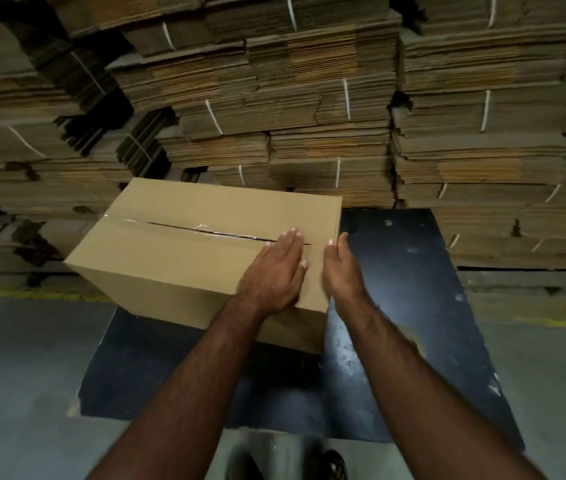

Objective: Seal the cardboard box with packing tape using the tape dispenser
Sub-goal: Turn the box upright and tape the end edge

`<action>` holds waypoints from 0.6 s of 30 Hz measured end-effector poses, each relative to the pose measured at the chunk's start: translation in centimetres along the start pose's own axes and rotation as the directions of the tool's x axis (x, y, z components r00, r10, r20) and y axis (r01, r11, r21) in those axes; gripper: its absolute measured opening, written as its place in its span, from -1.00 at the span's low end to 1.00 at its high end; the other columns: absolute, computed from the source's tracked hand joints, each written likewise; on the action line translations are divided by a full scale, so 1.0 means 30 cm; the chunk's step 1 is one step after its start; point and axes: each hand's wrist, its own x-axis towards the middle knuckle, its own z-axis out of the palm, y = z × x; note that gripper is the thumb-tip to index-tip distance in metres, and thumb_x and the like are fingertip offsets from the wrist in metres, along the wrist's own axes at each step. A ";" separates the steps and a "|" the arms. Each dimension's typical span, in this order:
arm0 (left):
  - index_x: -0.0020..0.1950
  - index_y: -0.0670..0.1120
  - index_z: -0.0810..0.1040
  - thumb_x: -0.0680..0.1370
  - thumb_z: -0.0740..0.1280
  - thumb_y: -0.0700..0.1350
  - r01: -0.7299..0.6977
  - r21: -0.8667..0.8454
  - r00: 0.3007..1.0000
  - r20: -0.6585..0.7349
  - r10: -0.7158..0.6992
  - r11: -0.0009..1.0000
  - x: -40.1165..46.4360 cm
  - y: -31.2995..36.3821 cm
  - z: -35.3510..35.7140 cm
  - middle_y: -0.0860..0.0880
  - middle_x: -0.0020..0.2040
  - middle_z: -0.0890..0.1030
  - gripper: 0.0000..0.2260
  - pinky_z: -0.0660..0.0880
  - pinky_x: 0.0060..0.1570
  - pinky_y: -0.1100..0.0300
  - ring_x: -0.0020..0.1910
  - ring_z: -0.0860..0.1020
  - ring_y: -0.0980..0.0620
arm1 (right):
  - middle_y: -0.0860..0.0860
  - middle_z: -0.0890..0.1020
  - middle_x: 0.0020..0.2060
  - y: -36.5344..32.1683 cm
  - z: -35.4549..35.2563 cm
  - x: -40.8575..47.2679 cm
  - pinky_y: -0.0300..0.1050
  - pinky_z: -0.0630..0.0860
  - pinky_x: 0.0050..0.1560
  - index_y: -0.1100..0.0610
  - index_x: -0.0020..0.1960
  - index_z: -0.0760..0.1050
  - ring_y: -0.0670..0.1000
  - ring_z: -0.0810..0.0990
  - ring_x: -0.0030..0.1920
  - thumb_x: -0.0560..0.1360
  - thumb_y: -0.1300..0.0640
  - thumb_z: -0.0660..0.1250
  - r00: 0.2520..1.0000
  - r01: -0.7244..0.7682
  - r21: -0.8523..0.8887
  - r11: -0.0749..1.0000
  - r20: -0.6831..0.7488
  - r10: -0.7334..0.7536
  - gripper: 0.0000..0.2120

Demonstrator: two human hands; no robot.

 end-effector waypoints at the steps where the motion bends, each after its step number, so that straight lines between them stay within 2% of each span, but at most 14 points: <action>1: 0.62 -0.11 -0.02 0.70 -0.03 0.06 0.033 0.016 0.999 0.000 -0.033 0.999 -0.010 -0.038 -0.012 -0.05 0.63 -0.02 -0.47 -0.06 0.56 0.05 0.60 -0.04 0.05 | 0.17 0.35 0.49 0.004 0.002 0.004 -0.08 0.28 0.40 0.08 0.62 0.03 0.16 0.37 0.43 0.70 -0.04 0.03 1.000 0.009 -0.041 0.999 -0.013 -0.010 -0.46; 7: 0.62 -0.09 -0.12 0.67 -0.14 0.20 0.227 0.099 0.971 0.048 -0.233 0.969 -0.066 -0.271 -0.080 -0.05 0.63 -0.13 -0.39 -0.13 0.55 -0.01 0.60 -0.12 0.04 | 0.13 0.16 0.58 -0.002 0.004 0.025 -0.04 0.12 0.52 0.10 0.62 -0.06 0.14 0.17 0.55 0.70 -0.05 -0.01 1.000 0.006 -0.219 0.976 -0.021 -0.010 -0.44; 10: 0.62 -0.11 -0.14 0.64 -0.18 0.26 0.333 0.139 0.939 0.037 -0.341 0.932 -0.077 -0.383 -0.111 -0.08 0.63 -0.16 -0.34 -0.13 0.56 -0.04 0.60 -0.14 0.01 | 0.13 0.15 0.58 -0.010 0.011 0.036 -0.01 0.13 0.52 0.11 0.62 -0.08 0.16 0.17 0.55 0.70 -0.04 -0.01 0.999 -0.014 -0.288 0.957 -0.046 0.001 -0.44; 15: 0.61 -0.16 -0.15 0.62 -0.21 0.29 0.477 0.142 0.876 0.001 -0.482 0.868 -0.111 -0.603 -0.190 -0.14 0.62 -0.17 -0.30 -0.11 0.55 -0.06 0.60 -0.12 -0.05 | 0.14 0.10 0.59 -0.040 0.030 0.012 0.17 0.16 0.52 0.07 0.62 -0.12 0.19 0.14 0.55 0.69 -0.10 -0.01 0.989 -0.098 -0.393 0.914 -0.137 0.048 -0.41; 18: 0.61 -0.15 -0.15 0.62 -0.20 0.29 0.503 0.123 0.863 -0.007 -0.506 0.856 -0.132 -0.749 -0.247 -0.13 0.62 -0.16 -0.30 -0.11 0.55 -0.07 0.60 -0.11 -0.06 | 0.11 0.01 0.61 -0.103 0.077 -0.025 0.13 0.03 0.55 0.13 0.62 -0.13 0.14 0.03 0.58 0.69 0.08 0.04 0.965 -0.037 -0.568 0.822 -0.234 -0.118 -0.42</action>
